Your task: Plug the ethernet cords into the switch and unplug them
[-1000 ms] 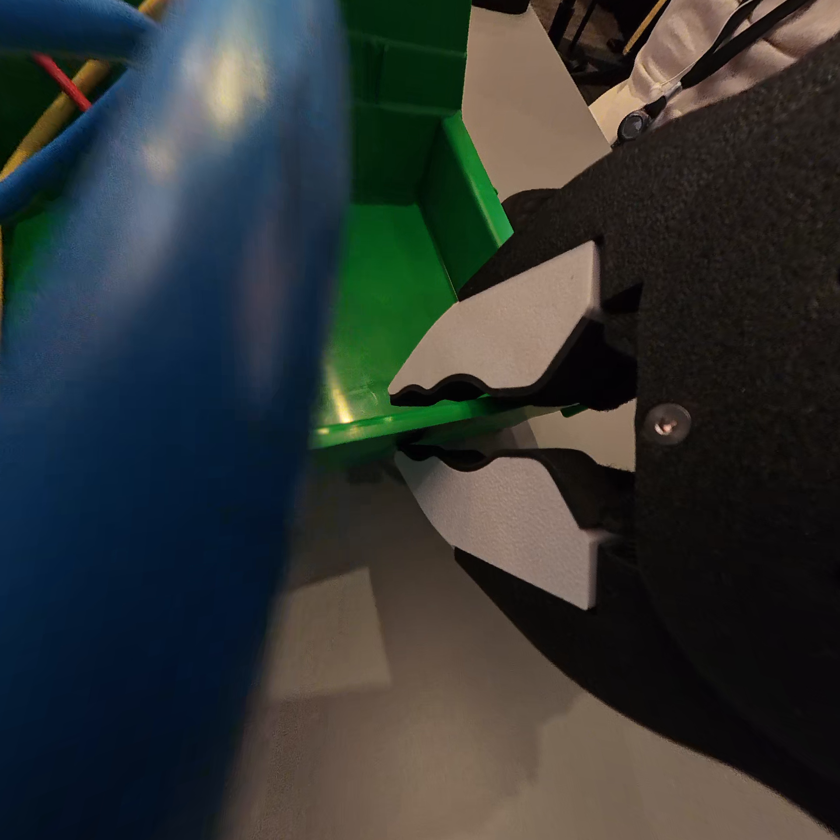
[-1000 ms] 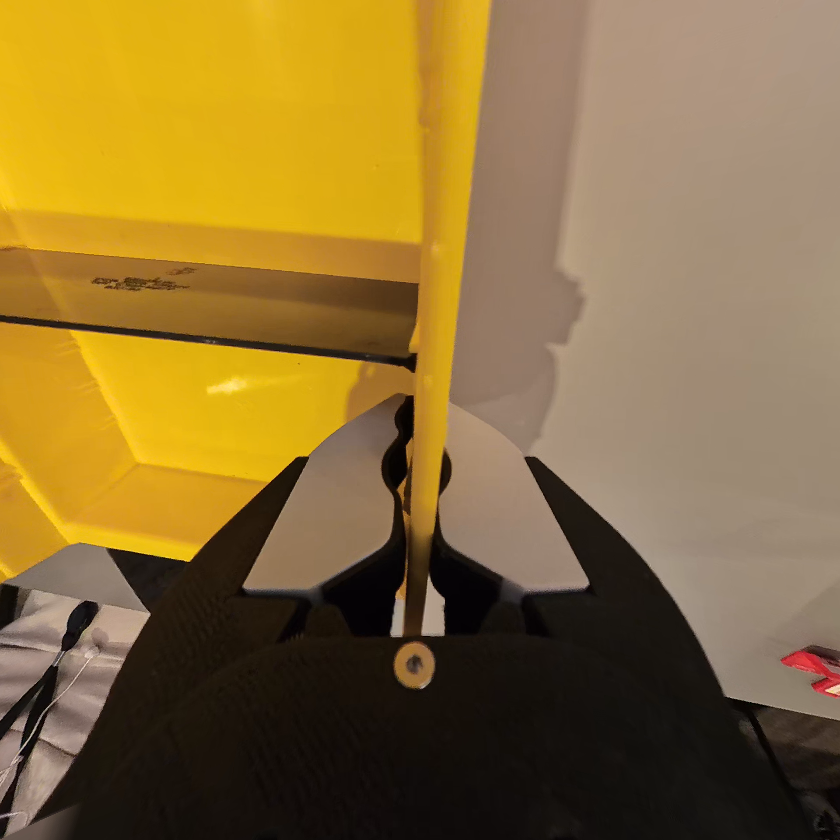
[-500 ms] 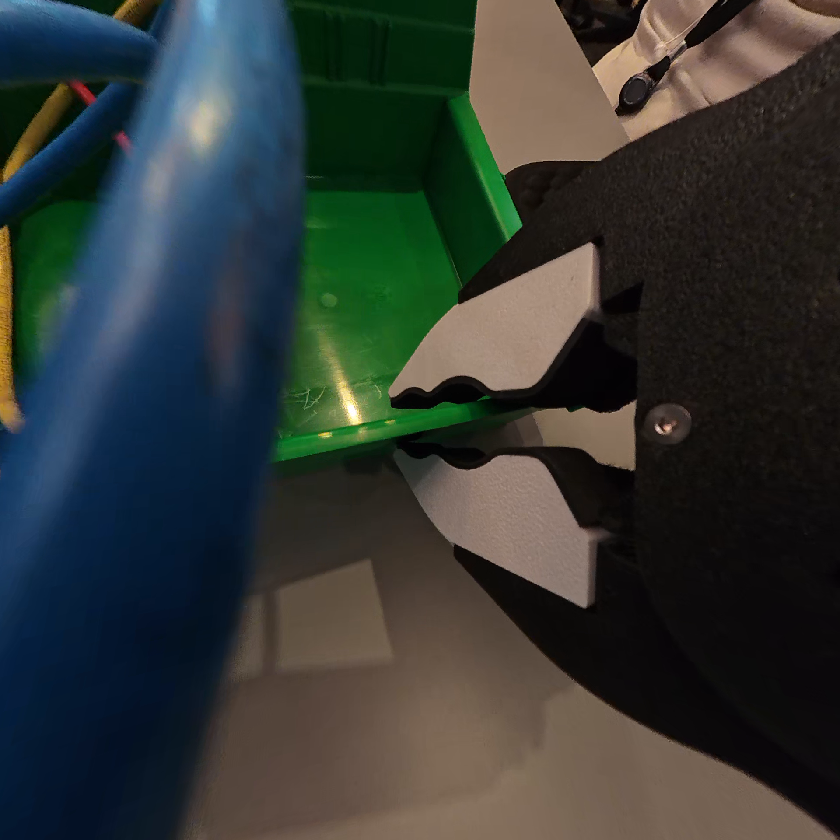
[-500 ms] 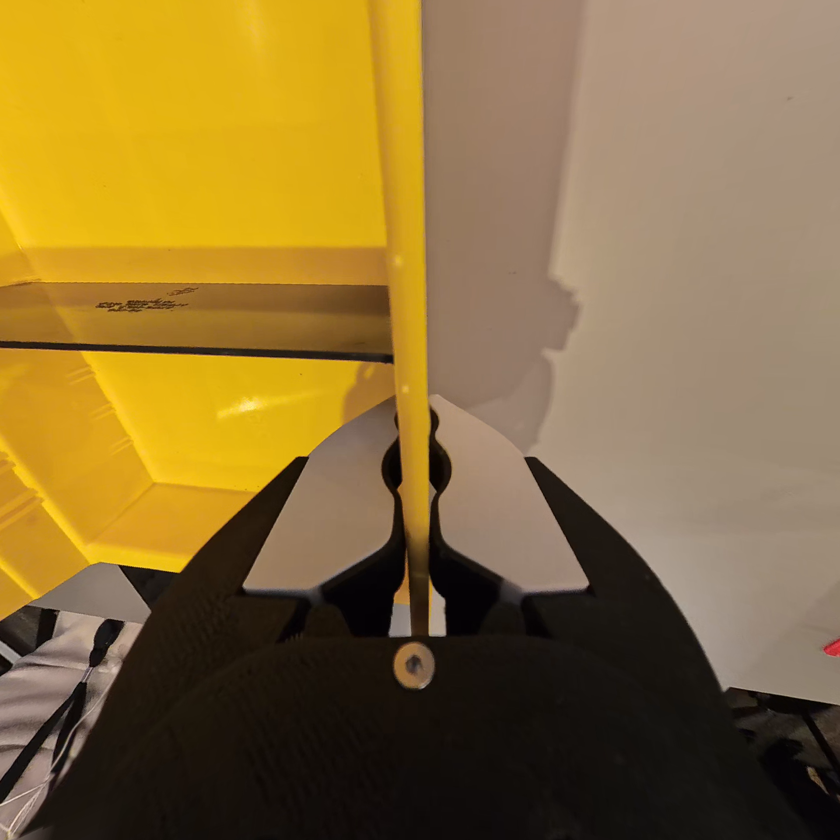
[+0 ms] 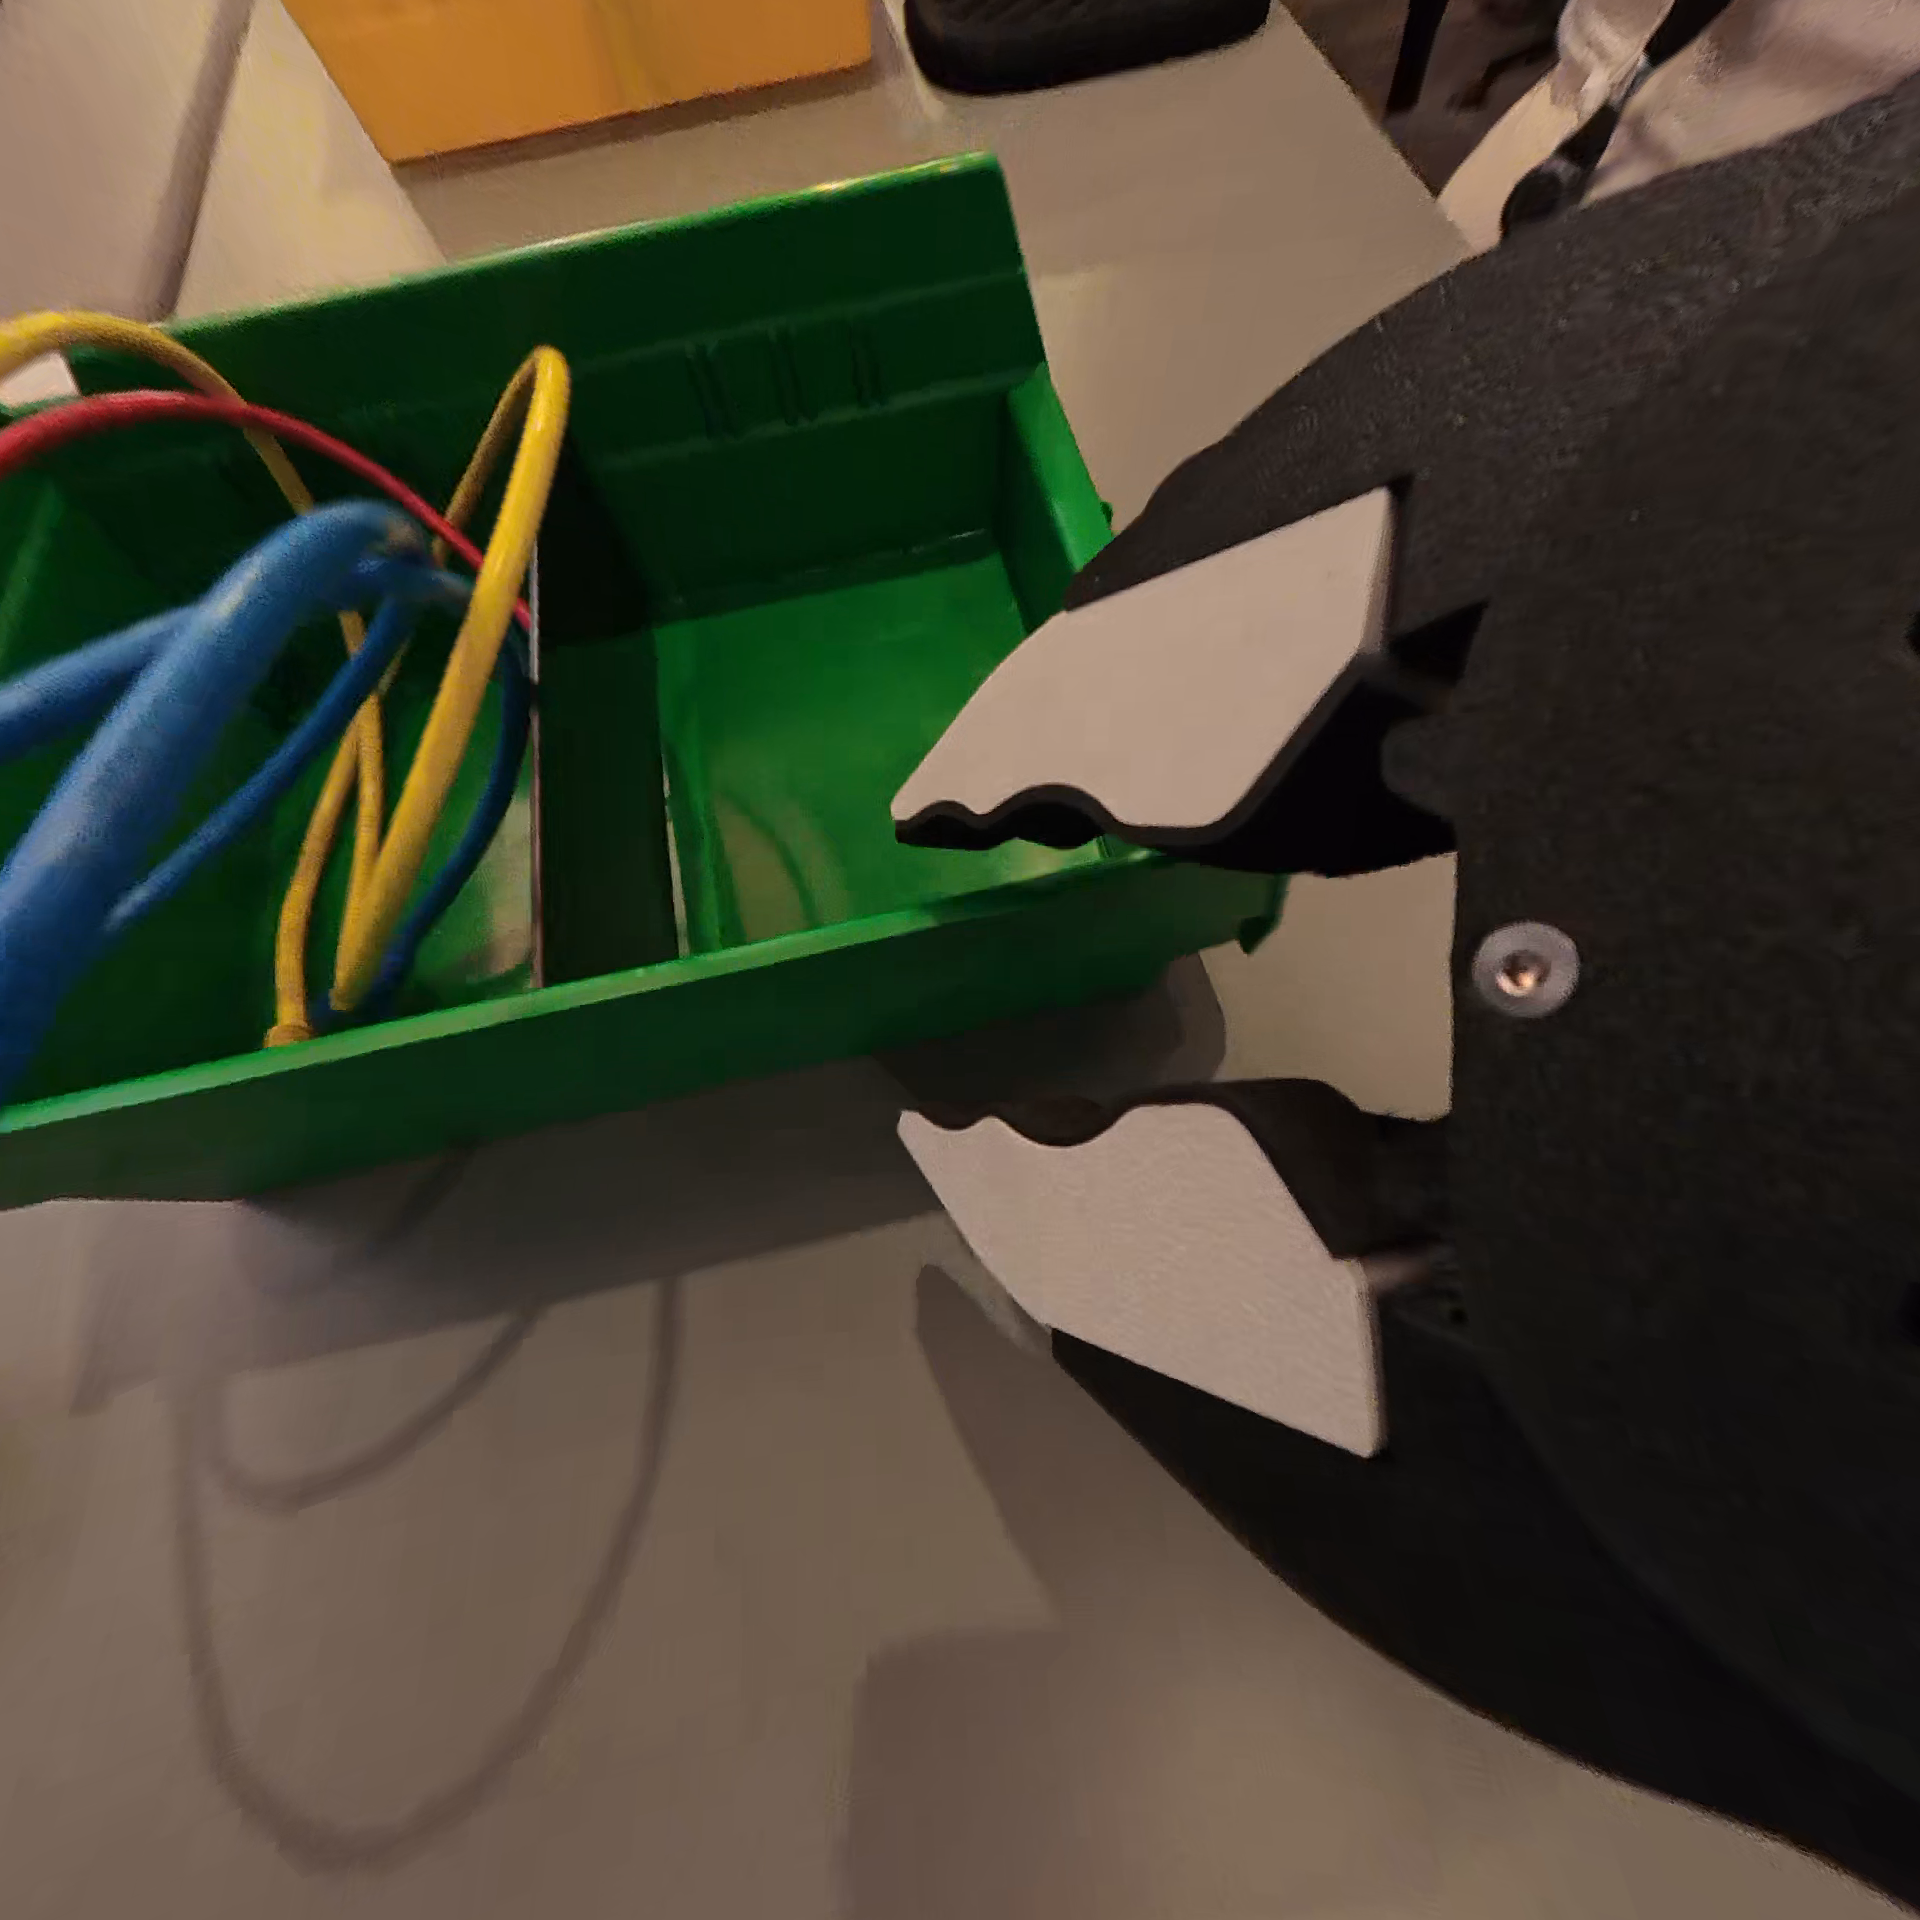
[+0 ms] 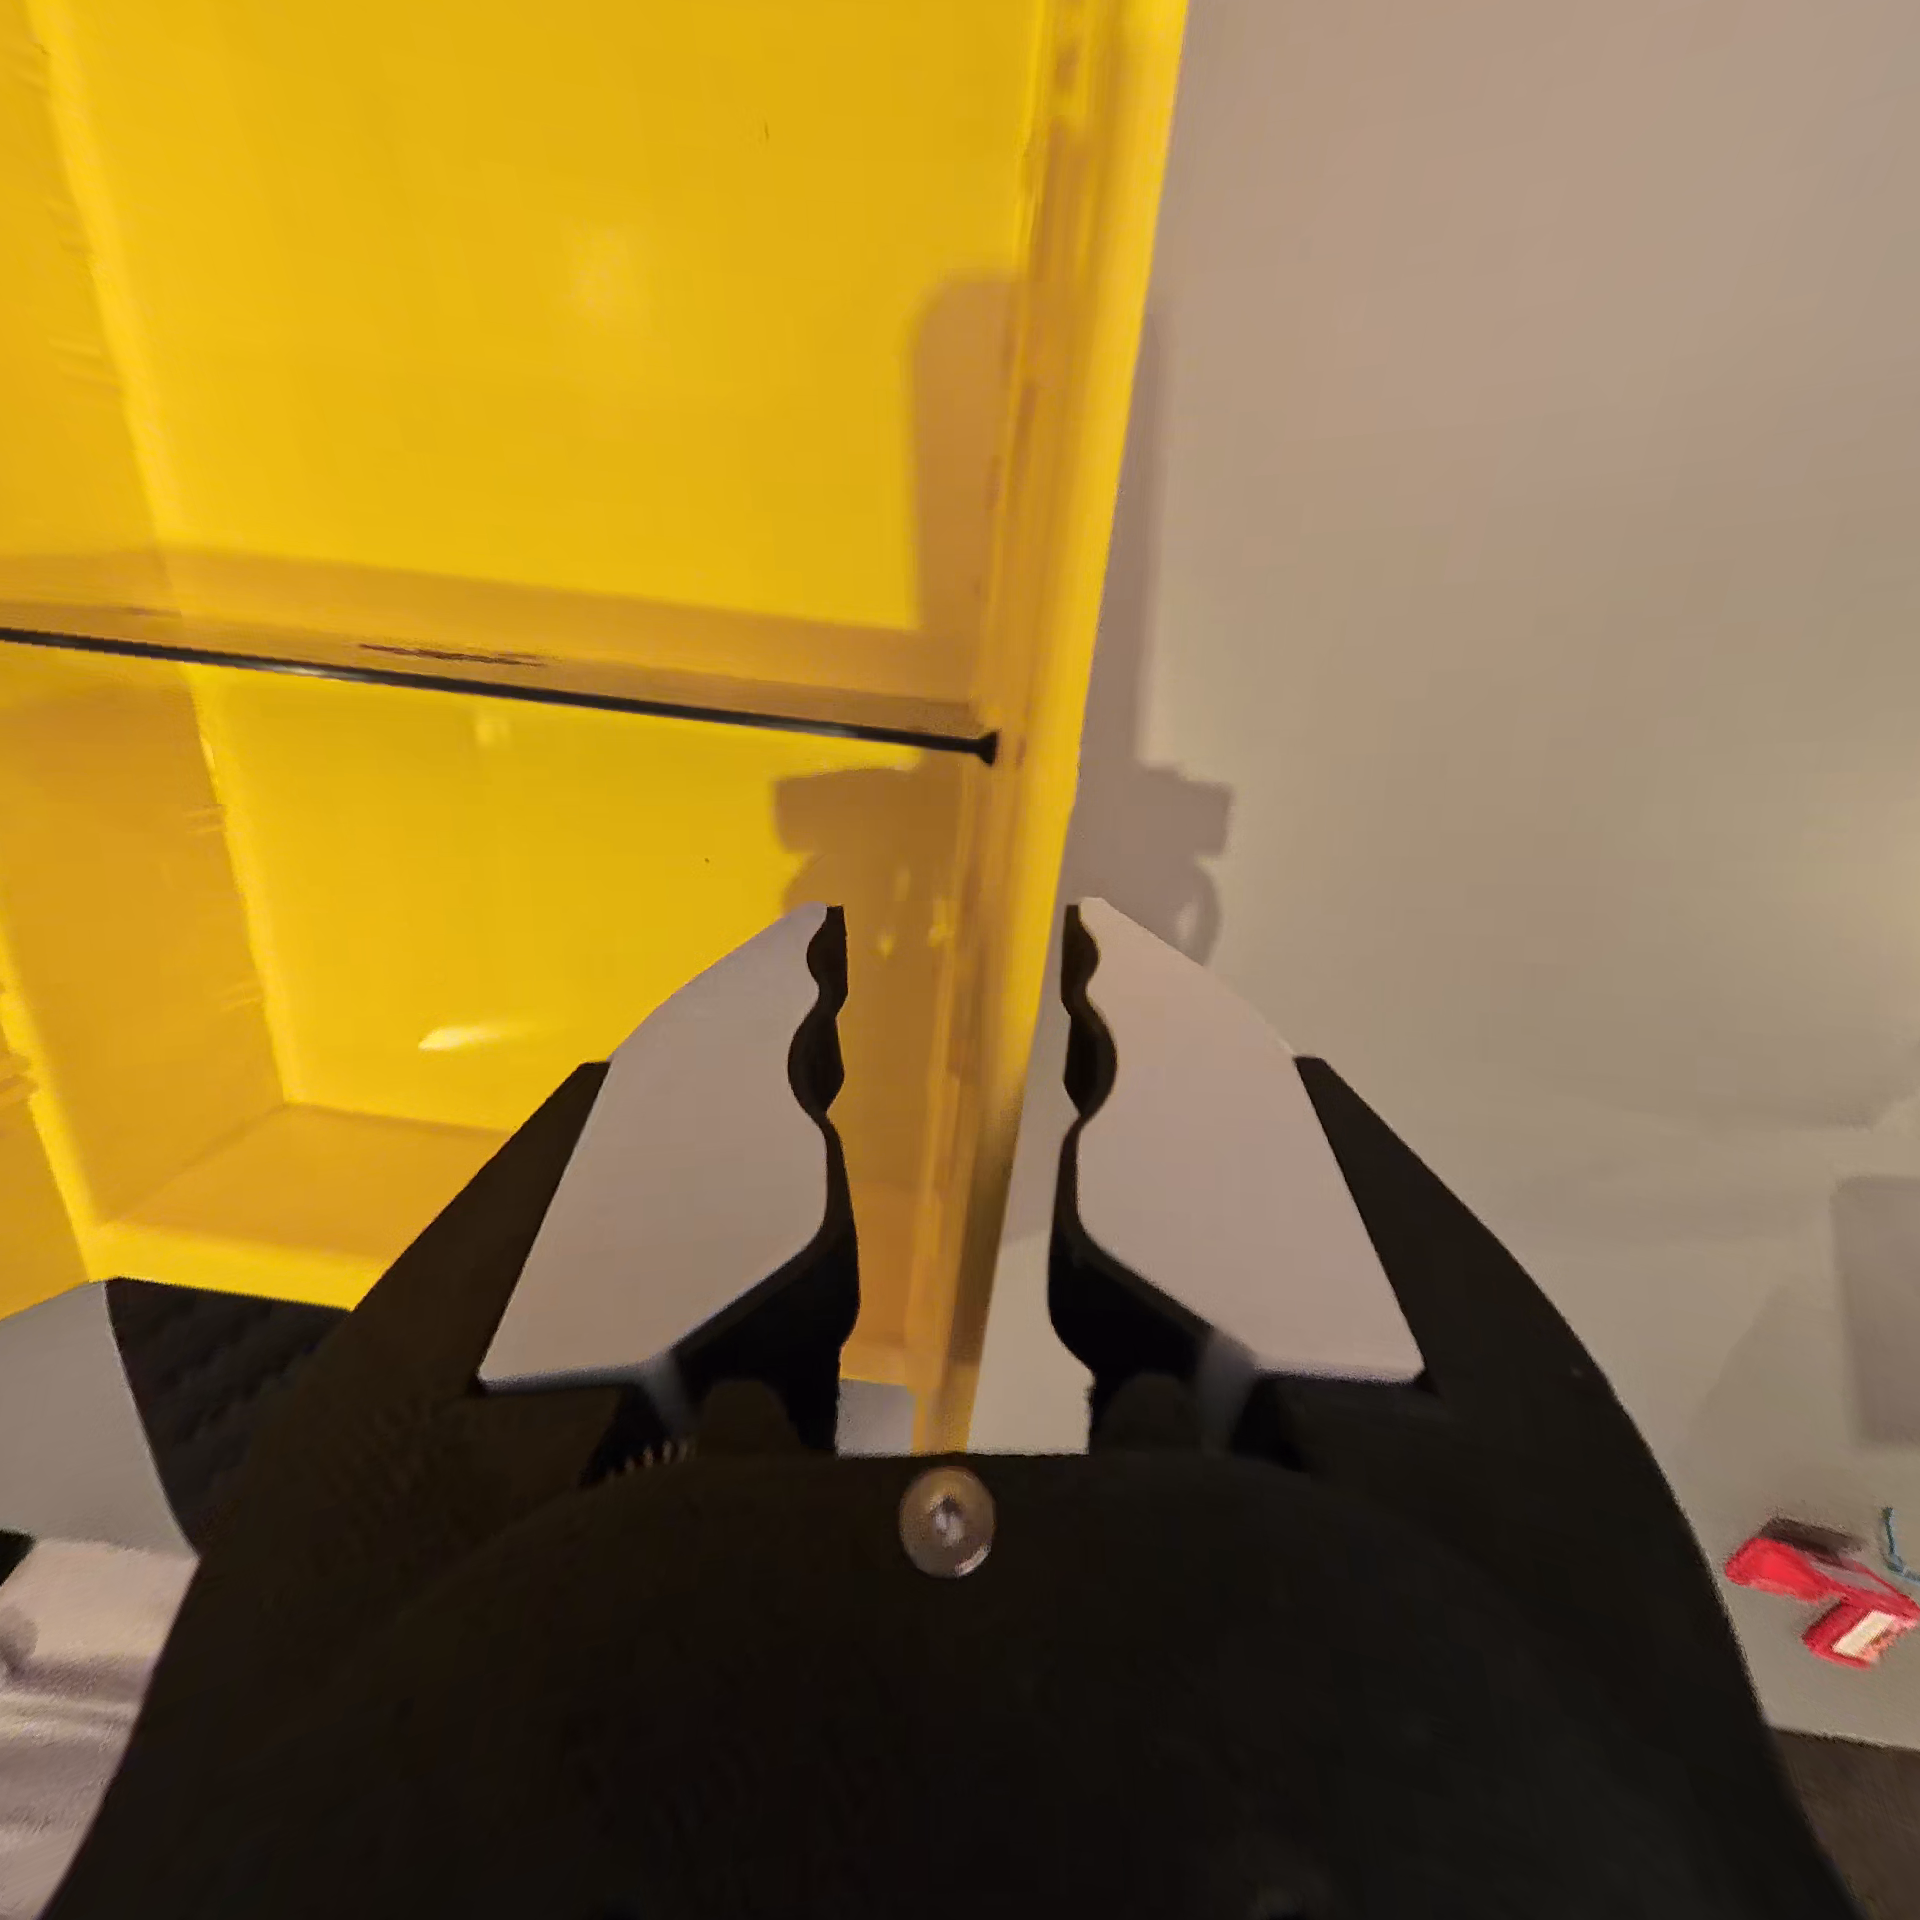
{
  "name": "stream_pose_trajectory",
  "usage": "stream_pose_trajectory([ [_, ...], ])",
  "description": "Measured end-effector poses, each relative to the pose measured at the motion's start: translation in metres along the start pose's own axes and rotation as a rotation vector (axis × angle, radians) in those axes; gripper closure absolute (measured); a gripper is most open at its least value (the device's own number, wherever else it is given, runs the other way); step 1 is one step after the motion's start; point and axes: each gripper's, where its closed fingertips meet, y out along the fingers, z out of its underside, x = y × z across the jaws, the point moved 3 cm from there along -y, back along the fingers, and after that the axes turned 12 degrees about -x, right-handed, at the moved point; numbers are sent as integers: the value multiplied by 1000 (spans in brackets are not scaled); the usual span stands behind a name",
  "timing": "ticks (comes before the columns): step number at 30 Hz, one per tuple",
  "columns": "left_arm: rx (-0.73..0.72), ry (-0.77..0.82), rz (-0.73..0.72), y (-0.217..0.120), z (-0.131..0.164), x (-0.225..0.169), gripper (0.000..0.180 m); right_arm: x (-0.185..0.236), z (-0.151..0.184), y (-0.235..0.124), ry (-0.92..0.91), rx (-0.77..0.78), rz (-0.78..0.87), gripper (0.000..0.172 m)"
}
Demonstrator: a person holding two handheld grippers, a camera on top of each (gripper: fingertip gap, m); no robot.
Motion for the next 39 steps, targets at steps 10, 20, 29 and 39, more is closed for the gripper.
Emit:
stream_pose_trajectory([
  [10, -592, 244, 100, -117, -77, -51, 135, 32, -68, -128, -300, -892, 175, 127],
  [20, -1277, 484, 682, -196, -143, -244, 139, 181, -97, -243, -589, -1701, -11, 126],
  [29, -1359, 432, 931, -193, -150, -311, 143, 257, -118, -271, -647, -1775, -202, 123],
  [39, -1377, 388, 750, -150, -150, -281, 160, 236, -145, -206, -486, -1589, -294, 126],
])
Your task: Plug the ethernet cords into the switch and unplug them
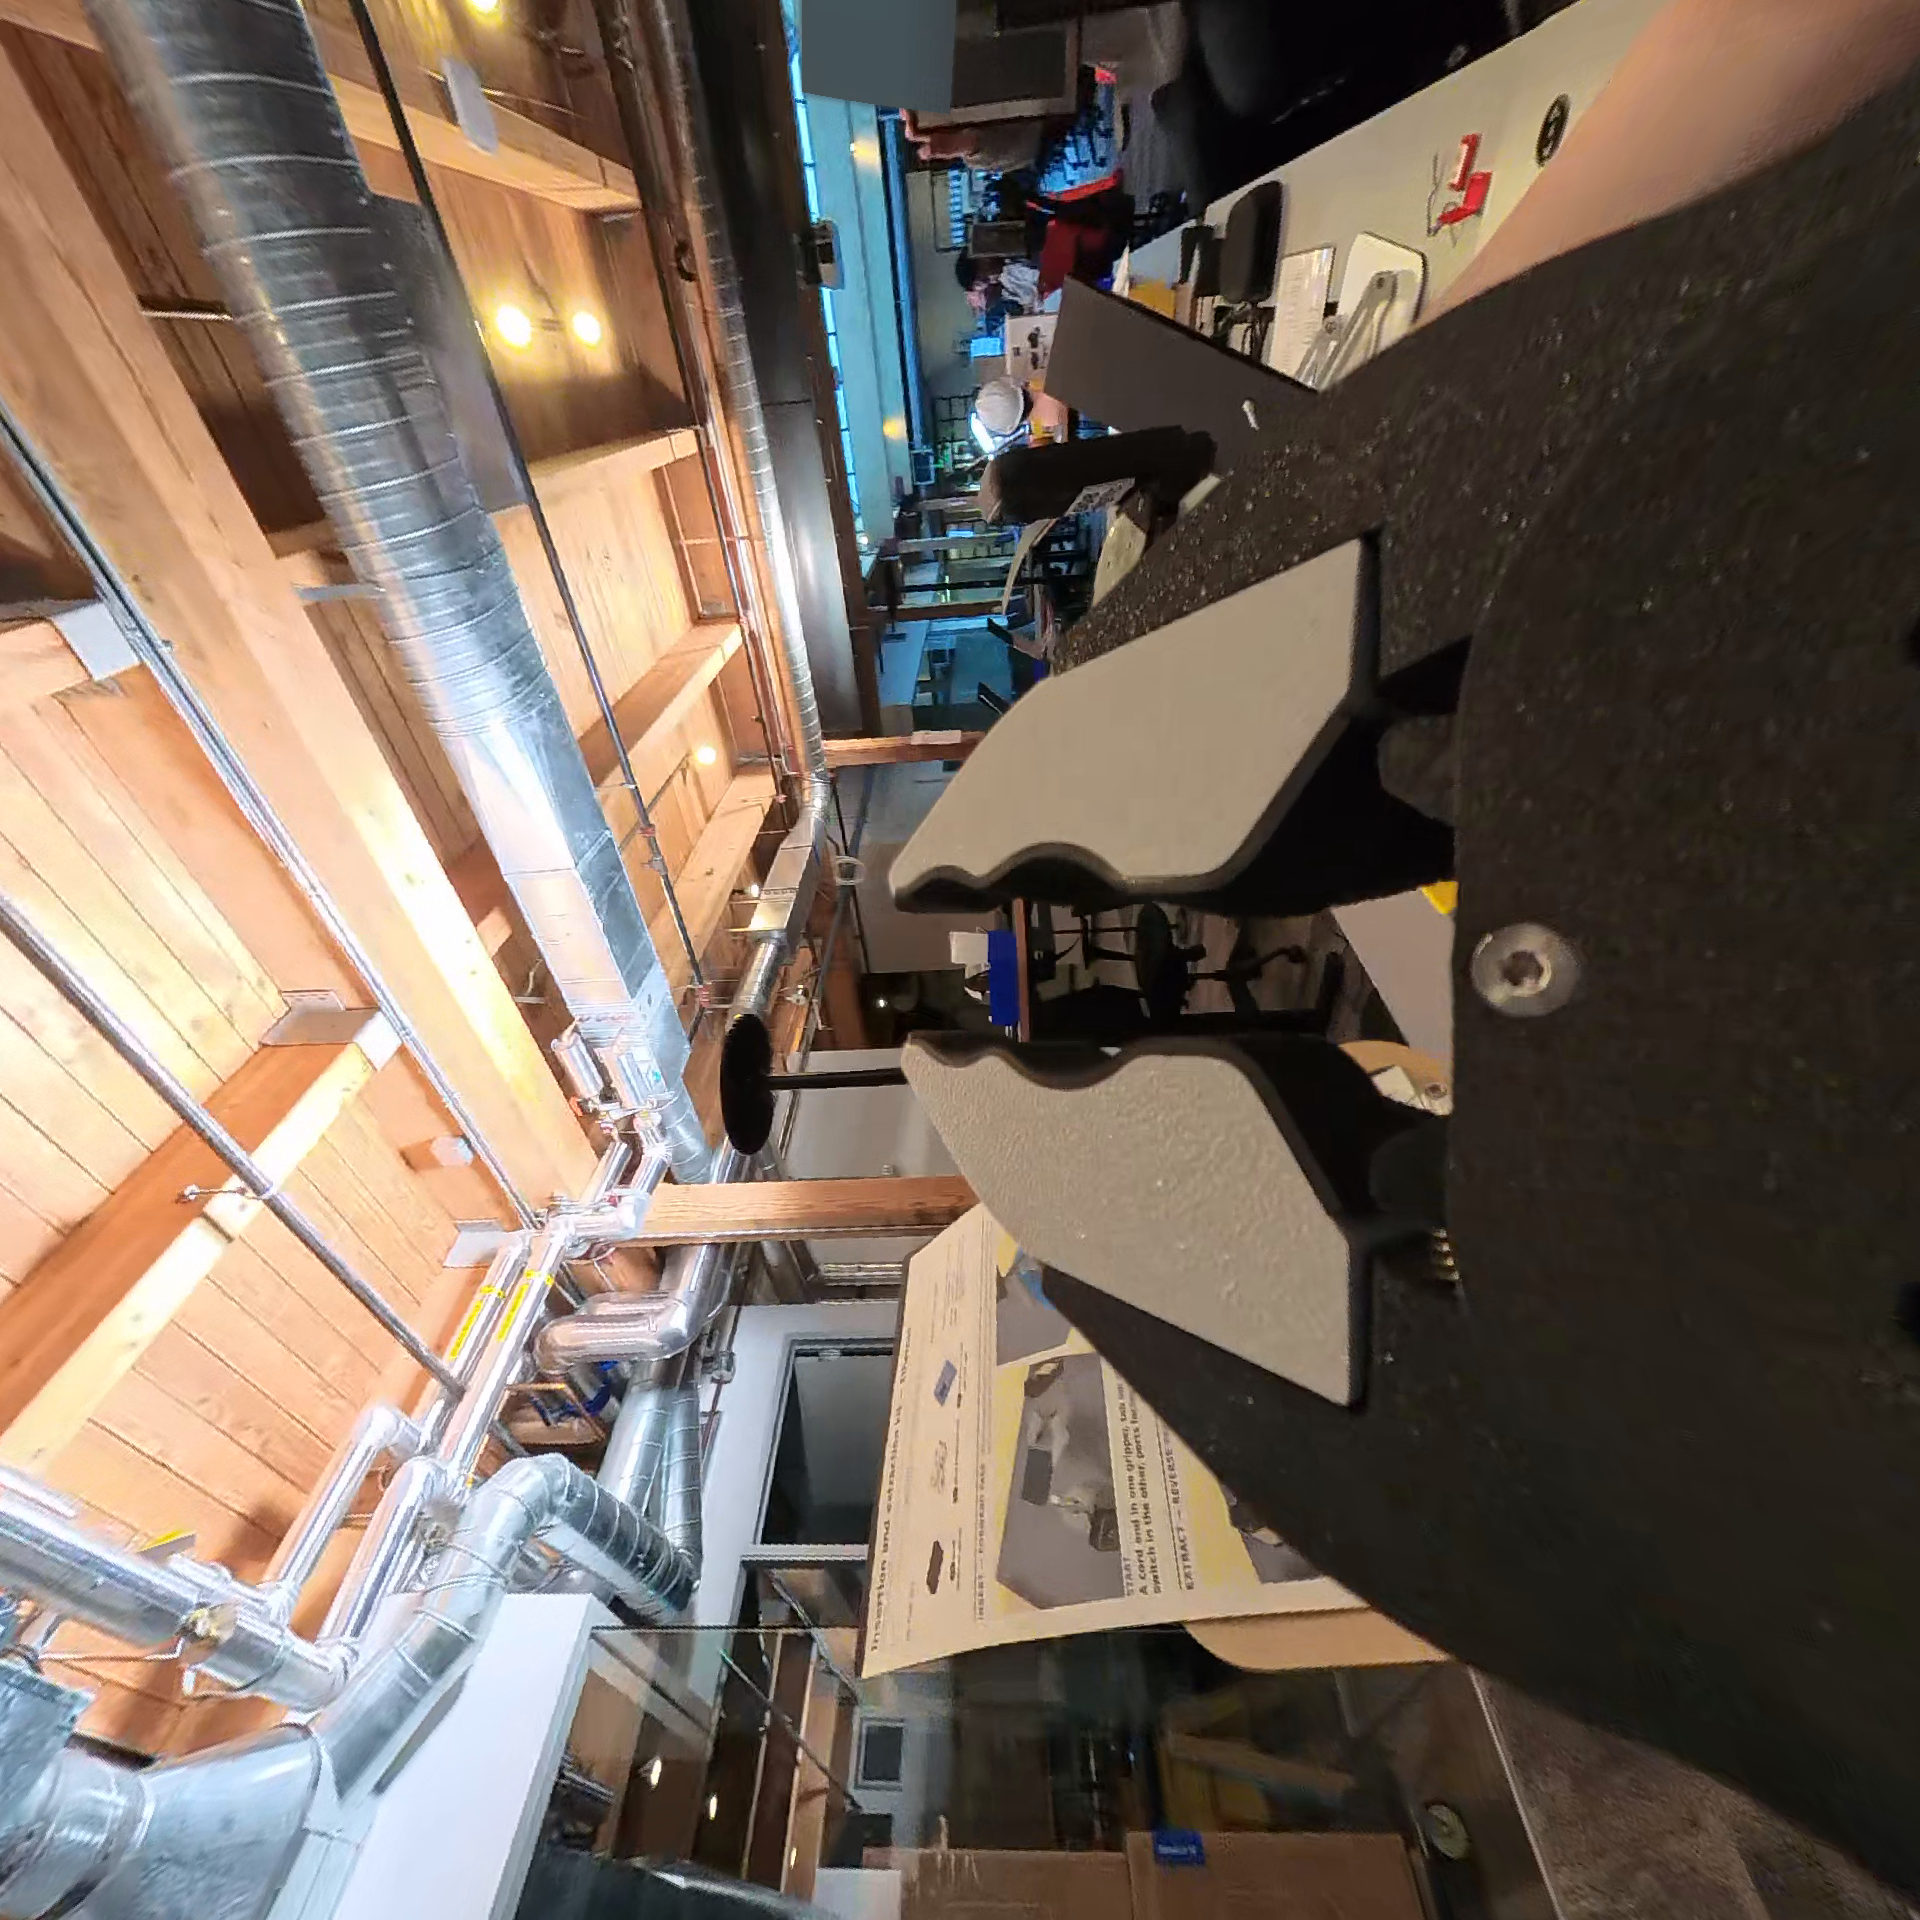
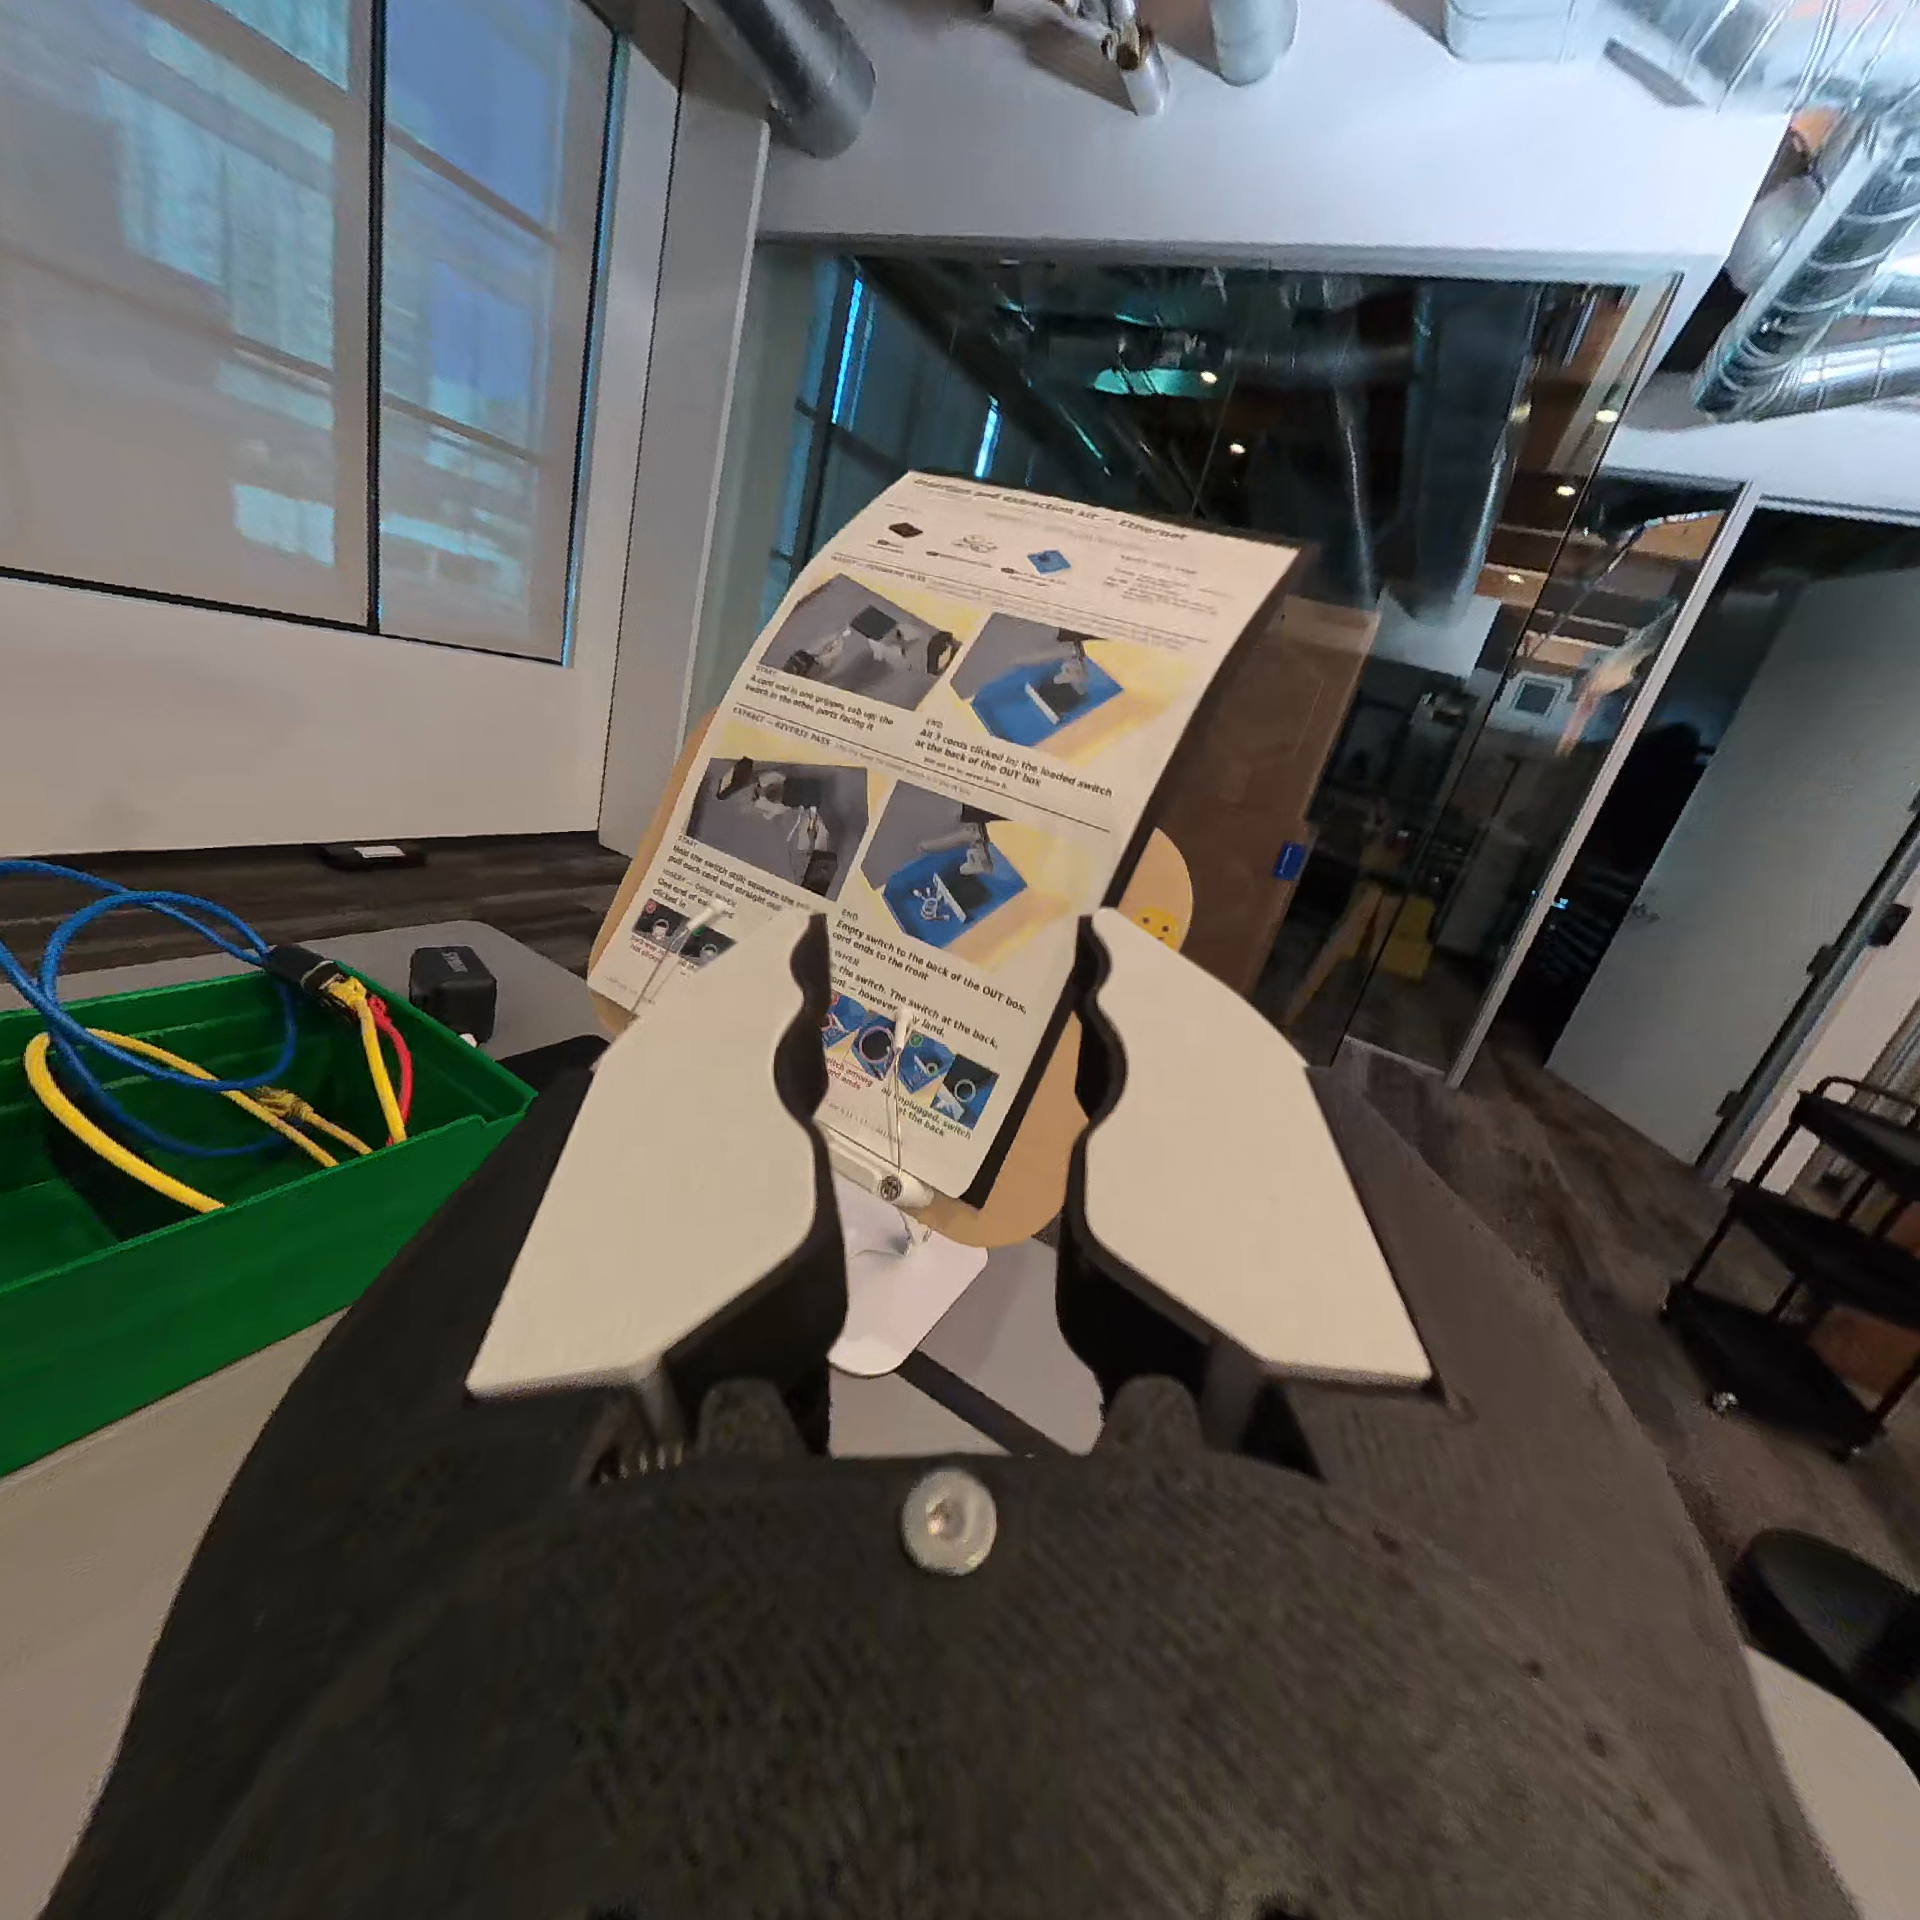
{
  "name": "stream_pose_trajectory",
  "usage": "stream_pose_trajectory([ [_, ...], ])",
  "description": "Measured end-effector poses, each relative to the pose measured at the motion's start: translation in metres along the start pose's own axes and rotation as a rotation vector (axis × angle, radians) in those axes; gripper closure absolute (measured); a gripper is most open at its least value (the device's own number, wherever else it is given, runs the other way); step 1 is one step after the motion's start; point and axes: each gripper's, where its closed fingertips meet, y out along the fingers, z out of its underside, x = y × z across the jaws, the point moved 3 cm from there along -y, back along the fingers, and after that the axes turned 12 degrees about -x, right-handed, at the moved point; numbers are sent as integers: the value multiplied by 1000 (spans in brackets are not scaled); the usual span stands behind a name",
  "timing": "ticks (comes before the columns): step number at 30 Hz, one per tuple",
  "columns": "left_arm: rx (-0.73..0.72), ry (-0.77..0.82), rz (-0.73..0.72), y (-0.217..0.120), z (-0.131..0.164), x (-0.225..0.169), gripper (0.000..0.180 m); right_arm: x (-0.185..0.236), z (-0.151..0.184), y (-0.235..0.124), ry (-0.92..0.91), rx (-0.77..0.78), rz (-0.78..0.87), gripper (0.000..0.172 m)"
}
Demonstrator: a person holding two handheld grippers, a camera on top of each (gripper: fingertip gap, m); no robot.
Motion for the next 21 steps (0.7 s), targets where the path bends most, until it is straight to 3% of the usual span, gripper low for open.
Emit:
stream_pose_trajectory([
  [10, 33, -73, -50, -9, 1, 2, 170, -3, -14, -25, 111, -62, 22, 135],
  [17, 42, -15, -137, -20, -9, 15, 169, -7, -21, -34, 67, -38, 49, 141],
  [21, 216, 139, -291, -32, 5, 42, 166, -21, -26, -41, -11, -78, 123, 133],
])
